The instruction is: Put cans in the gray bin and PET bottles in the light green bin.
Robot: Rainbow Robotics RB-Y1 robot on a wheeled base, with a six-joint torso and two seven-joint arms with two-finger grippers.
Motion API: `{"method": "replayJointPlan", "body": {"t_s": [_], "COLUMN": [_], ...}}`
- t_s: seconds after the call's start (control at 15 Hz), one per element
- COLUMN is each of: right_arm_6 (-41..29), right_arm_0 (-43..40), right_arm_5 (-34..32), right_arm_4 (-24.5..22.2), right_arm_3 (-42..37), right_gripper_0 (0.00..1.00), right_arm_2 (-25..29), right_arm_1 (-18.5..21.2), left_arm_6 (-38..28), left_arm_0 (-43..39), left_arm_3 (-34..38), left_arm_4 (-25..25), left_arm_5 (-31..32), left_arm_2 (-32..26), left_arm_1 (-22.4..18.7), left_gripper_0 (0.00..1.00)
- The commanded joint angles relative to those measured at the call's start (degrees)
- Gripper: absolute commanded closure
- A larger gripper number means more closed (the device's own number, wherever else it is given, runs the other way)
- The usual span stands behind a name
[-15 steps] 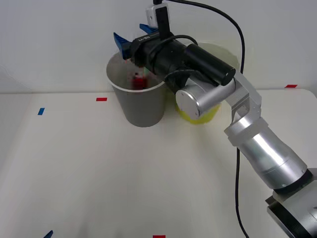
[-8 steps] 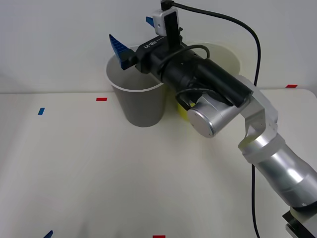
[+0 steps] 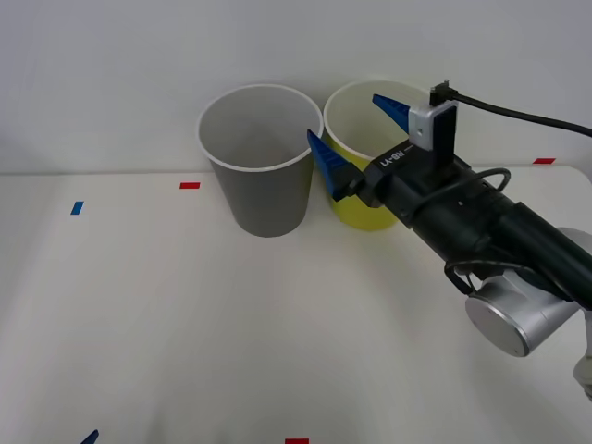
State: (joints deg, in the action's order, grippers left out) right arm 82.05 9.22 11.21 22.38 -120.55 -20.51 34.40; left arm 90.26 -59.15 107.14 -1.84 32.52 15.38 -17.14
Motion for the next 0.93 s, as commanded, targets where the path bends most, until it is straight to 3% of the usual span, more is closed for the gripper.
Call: {"method": "replayJointPlan", "body": {"t_s": [0.07, 0.4, 0.47, 0.6, 0.73, 0.8, 0.93], "right_arm_6": [-0.4, -0.9, -0.5, 0.9, 8.0, 10.1, 10.9], "right_arm_0": [-11.3, -24.6, -26.6, -31.4, -34.1, -34.3, -33.3], "right_arm_5": [-0.7, -4.1, -4.6, -4.8, -4.8, -4.2, -1.7], "right_arm_4": [-0.1, -1.5, -1.9, -3.0, -3.7, -3.8, -4.1], "right_arm_3": [-7.4, -11.1, -11.2, -11.1, -11.1, -11.1, -11.5], "right_gripper_0": [0.00, 0.00, 0.00, 0.00, 0.00, 0.00, 0.00], "right_arm_2": [6.3, 11.8, 12.2, 12.3, 11.4, 11.4, 11.8], "right_arm_1": [2.2, 0.6, -1.7, -12.2, -20.8, -22.8, -23.2], "left_arm_6": [0.0, 0.0, 0.0, 0.0, 0.0, 0.0, 0.0], "left_arm_0": [0.0, 0.0, 0.0, 0.0, 0.0, 0.0, 0.0], "left_arm_3": [0.0, 0.0, 0.0, 0.0, 0.0, 0.0, 0.0], "left_arm_4": [0.0, 0.0, 0.0, 0.0, 0.0, 0.0, 0.0], "left_arm_5": [0.0, 0.0, 0.0, 0.0, 0.0, 0.0, 0.0], "left_arm_2": [0.0, 0.0, 0.0, 0.0, 0.0, 0.0, 0.0], "left_arm_1": [0.0, 0.0, 0.0, 0.0, 0.0, 0.0, 0.0], "left_gripper_0": [0.00, 0.00, 0.00, 0.00, 0.00, 0.00, 0.00]}}
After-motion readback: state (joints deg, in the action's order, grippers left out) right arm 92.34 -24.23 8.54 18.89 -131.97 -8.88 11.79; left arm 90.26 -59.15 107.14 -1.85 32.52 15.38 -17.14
